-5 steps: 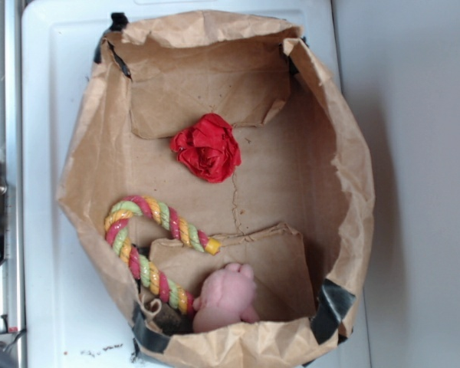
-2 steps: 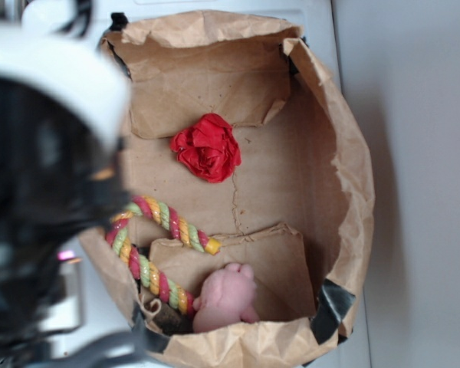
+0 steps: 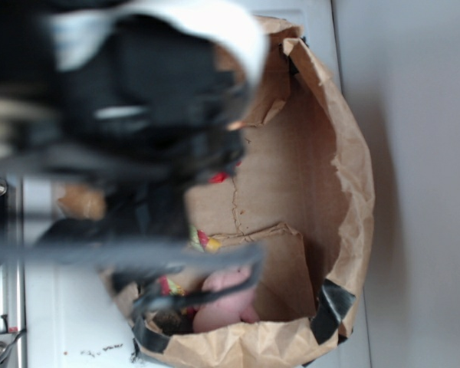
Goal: Grab the red paper.
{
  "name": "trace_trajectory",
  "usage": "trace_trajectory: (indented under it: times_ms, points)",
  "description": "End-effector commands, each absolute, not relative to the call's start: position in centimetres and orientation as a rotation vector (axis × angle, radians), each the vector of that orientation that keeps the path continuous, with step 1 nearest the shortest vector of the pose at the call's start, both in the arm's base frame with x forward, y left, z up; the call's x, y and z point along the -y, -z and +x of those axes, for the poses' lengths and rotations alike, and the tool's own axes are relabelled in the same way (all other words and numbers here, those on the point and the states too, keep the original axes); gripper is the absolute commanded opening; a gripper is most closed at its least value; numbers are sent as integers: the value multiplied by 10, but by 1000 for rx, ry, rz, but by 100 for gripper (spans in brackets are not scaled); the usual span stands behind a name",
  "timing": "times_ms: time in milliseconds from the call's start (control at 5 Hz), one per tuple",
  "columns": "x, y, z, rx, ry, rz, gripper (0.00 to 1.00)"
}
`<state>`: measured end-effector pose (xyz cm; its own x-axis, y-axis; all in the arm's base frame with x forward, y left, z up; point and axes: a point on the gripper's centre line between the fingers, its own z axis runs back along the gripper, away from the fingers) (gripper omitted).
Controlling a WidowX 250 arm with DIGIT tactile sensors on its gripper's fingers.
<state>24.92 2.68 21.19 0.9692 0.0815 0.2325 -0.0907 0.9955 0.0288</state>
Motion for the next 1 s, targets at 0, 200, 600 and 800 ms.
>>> trace_trajectory:
  times_ms: [0, 200, 600, 800]
  points:
    - [-61, -173, 293, 211, -100, 86, 100]
    - [-60, -164, 299, 191, -101, 95, 100]
    - [-60, -164, 299, 191, -101, 95, 100]
    - [-60, -164, 299, 191, -101, 95, 100]
